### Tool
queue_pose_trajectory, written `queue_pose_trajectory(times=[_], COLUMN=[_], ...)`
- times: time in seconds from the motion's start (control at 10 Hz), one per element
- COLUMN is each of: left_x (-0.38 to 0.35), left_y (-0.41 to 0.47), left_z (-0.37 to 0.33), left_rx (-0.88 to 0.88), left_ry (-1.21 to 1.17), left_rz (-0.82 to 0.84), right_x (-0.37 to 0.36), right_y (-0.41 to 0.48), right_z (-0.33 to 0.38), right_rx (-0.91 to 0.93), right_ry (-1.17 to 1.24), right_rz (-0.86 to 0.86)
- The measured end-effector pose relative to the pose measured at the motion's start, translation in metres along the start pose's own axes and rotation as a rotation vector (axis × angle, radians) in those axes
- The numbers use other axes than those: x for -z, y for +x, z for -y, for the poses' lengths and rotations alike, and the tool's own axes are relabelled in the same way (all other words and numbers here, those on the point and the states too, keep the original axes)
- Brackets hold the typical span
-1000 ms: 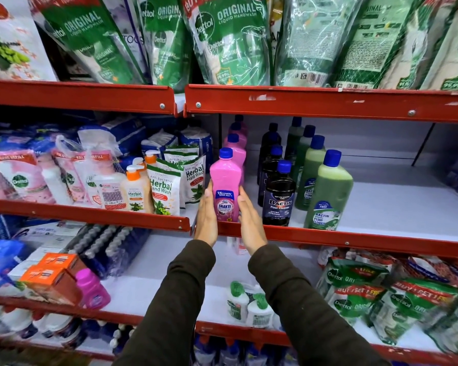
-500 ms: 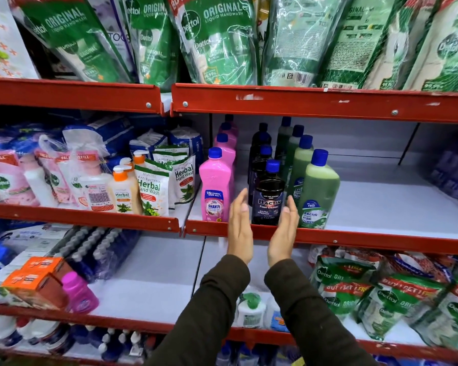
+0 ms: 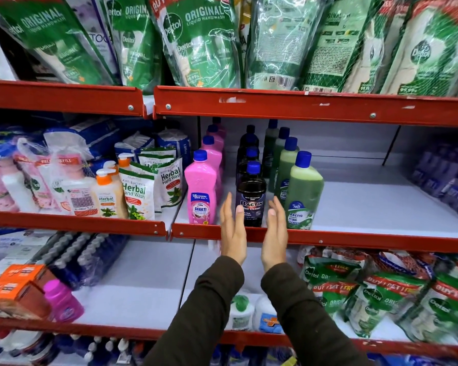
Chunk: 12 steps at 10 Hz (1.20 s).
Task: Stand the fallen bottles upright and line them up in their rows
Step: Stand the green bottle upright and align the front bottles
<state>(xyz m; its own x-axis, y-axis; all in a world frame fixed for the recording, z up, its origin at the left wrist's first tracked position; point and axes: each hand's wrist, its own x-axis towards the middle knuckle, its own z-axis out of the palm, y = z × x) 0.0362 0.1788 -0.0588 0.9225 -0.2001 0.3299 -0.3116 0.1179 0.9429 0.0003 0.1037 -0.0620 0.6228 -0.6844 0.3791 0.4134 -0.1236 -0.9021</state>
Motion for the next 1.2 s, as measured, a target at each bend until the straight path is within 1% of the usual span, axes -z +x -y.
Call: queue_pose_trajectory(times=[0.1, 0.2, 0.3, 0.4, 0.5, 0.6, 0.7, 0.9, 1.0, 1.1, 1.2], left_x=[-0.008, -0.024, -0.048, -0.070, -0.082, -0.091, -0.093, -0.099, -0.101, -0.103, -0.104], left_y=[-0.013, -0.017, -0.017, -0.011, -0.001, 0.001, -0.003, -0.002, -0.005, -0.004, -0.018], left_z=[-0.001, -0.003, -0.006, -0.007, -0.008, -0.014, -0.016, -0.016, -0.019, -0.015, -0.025], left_rx=[-0.237, -0.329, -0.196, 0.014, 0.167, 0.203, 0.193, 0.190, 0.187, 0.183, 0.027], left_ry=[0.046, 0.021, -0.021, -0.013, -0.021, -0.037, 0.022, 0.021, 0.026, 0.041, 0.137], left_rz=[-0.240, -0.164, 0.080, 0.253, 0.292, 0.337, 0.337, 0.322, 0.303, 0.300, 0.163], right_x=[0.013, 0.034, 0.060, 0.080, 0.087, 0.088, 0.091, 0.101, 0.107, 0.115, 0.120], right_y=[-0.010, -0.002, 0.023, 0.049, 0.062, 0.061, 0.058, 0.060, 0.059, 0.062, 0.056], right_z=[0.002, 0.003, 0.004, 0.000, -0.002, 0.001, 0.005, 0.007, 0.010, 0.011, 0.024], right_rx=[0.157, 0.186, 0.107, -0.032, -0.154, -0.151, -0.152, -0.195, -0.204, -0.219, -0.142], right_ry=[0.066, 0.126, 0.074, 0.038, 0.074, 0.044, 0.023, -0.018, -0.065, -0.103, -0.188], right_rz=[-0.228, -0.363, -0.407, -0.312, -0.142, -0.084, -0.053, 0.036, 0.088, 0.175, 0.149])
